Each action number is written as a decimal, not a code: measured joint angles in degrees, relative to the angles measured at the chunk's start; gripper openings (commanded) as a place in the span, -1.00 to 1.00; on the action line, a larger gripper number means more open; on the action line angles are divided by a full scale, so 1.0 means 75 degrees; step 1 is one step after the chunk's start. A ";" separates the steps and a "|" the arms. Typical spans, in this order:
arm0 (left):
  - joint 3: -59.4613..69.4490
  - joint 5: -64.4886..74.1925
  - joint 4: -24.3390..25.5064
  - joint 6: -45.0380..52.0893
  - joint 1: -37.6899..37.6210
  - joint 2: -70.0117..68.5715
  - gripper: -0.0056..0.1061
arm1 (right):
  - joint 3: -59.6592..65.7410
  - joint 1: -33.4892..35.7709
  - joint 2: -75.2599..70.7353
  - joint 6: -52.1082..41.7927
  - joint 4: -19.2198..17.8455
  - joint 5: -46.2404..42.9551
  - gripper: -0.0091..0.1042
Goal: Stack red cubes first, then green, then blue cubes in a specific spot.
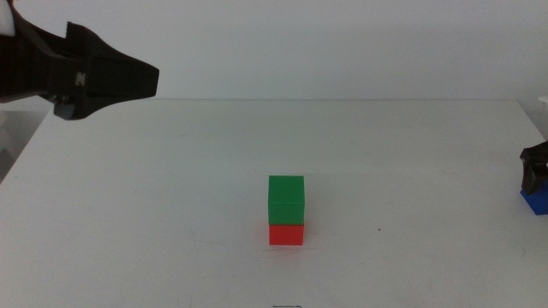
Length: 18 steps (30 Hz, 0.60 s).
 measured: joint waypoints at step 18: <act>0.0000 0.0000 0.0000 0.0000 0.0000 0.0000 0.78 | -0.0850 0.0008 -0.0129 0.0741 0.0027 0.0499 -0.86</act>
